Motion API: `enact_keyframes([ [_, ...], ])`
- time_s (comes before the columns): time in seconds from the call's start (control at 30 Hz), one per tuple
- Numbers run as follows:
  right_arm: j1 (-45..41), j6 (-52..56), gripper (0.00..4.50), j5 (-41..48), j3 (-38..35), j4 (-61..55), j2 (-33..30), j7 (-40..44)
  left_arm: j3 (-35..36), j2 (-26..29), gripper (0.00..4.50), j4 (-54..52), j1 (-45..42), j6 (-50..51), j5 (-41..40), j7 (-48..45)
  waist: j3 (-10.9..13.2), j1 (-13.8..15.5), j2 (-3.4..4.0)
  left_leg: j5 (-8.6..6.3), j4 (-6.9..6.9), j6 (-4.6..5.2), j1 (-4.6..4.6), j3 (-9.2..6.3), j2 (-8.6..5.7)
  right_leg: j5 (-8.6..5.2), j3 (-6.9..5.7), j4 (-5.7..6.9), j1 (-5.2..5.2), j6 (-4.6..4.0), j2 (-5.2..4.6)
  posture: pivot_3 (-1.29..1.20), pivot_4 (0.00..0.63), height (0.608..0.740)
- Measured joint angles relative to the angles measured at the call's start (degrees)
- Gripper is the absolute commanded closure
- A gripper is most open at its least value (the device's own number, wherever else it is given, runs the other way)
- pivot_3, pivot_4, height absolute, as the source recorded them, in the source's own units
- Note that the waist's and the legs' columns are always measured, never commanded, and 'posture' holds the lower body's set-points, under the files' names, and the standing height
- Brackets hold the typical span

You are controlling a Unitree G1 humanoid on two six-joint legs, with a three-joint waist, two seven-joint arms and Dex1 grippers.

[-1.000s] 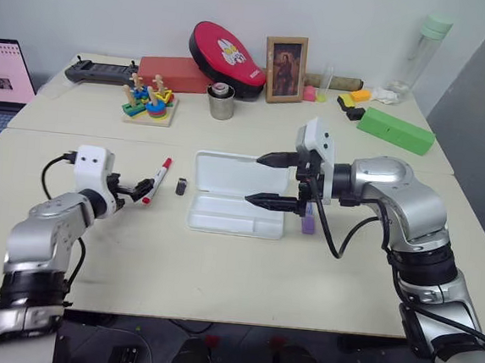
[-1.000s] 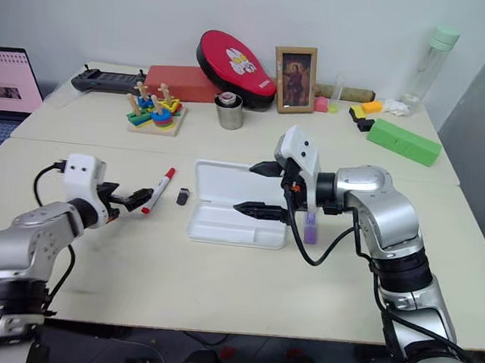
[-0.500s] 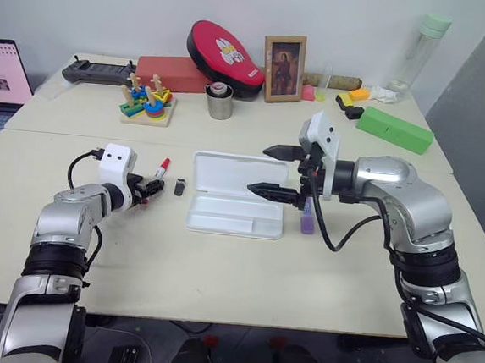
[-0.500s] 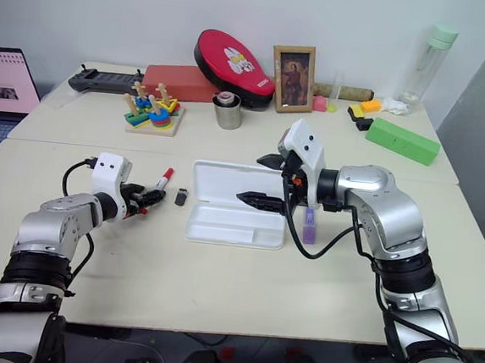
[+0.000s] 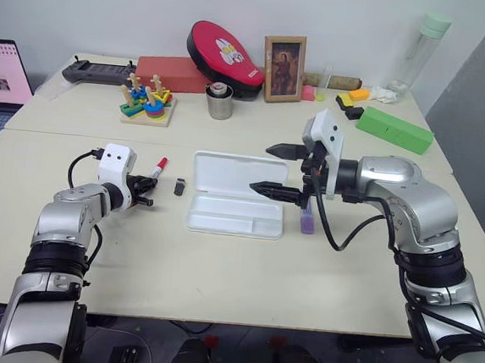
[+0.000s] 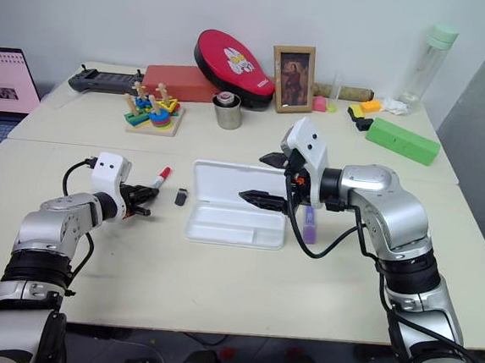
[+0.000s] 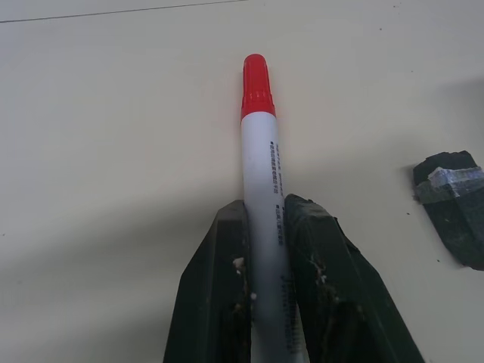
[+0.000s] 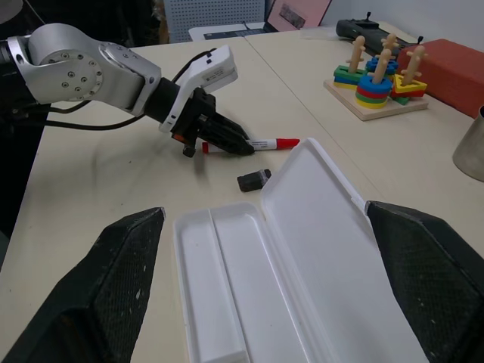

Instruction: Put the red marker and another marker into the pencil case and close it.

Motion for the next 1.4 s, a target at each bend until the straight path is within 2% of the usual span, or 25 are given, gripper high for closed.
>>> enact_keyframes([
  [0.17,0.55,0.35,0.0,1.92,-0.94,-0.83,-1.53,0.24,2.96,1.1,4.07,-2.69,0.84,-1.97,-1.26,-1.6,0.0,0.01,-0.01,0.0,0.0,0.0,-0.18,-0.03,0.0,0.0,-0.02,-0.01,-0.16,0.0,0.0,0.0,0.15,0.74],
  [0.33,1.98,1.43,0.0,6.87,-5.4,-3.67,-5.35,2.66,5.57,6.1,4.07,-19.18,-2.12,-1.0,-9.78,-12.96,0.0,0.85,-0.02,0.01,0.0,-0.03,-0.33,-0.01,0.0,0.0,-0.06,-0.1,-0.2,-0.01,-0.03,0.0,0.15,0.74],
  [0.43,2.09,1.67,0.0,8.94,-7.06,-3.93,-6.41,3.41,2.16,8.11,4.07,-25.79,-4.69,0.16,-12.29,-19.93,0.04,0.92,0.05,0.01,0.0,-0.02,-0.25,0.02,0.0,0.0,-0.04,-0.12,-0.11,0.0,-0.03,0.0,0.15,0.74],
  [0.5,2.4,1.69,0.0,9.76,-8.56,-3.99,-8.62,3.98,-4.86,9.29,4.07,-28.8,-6.86,0.32,-11.98,-27.06,0.11,1.02,0.18,0.01,0.01,-0.02,-0.13,0.05,-0.01,-0.01,-0.02,-0.11,0.01,0.01,-0.02,0.0,0.15,0.74],
  [0.63,3.97,1.27,0.0,9.9,-9.75,-4.34,-10.96,4.07,-17.68,9.13,4.07,-25.19,-9.45,-4.11,-4.74,-35.11,0.12,0.8,0.19,0.01,0.01,0.01,-0.09,0.06,0.0,-0.01,0.02,-0.1,0.01,0.02,0.01,0.0,0.15,0.74],
  [0.8,7.63,1.36,0.0,9.94,-10.71,-6.64,-12.72,2.41,-25.15,7.41,4.07,-14.53,-13.31,-11.96,4.68,-38.05,0.12,0.41,0.2,0.01,0.03,0.03,-0.26,0.07,-0.01,-0.01,0.06,-0.12,-0.15,0.01,0.02,0.0,0.15,0.74],
  [1.0,9.83,2.79,0.0,11.23,-12.17,-10.68,-13.8,-0.35,-26.86,3.32,4.07,-9.05,-15.15,-17.28,7.58,-41.09,0.12,0.39,0.19,0.01,0.02,0.04,-0.34,0.06,-0.01,-0.01,0.06,-0.13,-0.2,0.0,0.02,0.0,0.15,0.74],
  [1.4,11.88,4.41,0.0,11.66,-12.81,-12.44,-14.59,-4.15,-28.33,0.69,4.07,-6.15,-15.82,-19.27,11.81,-43.66,0.12,0.33,0.19,0.02,0.1,0.05,-0.3,0.04,0.0,0.0,0.05,-0.07,-0.13,0.02,0.02,0.0,0.15,0.74],
])
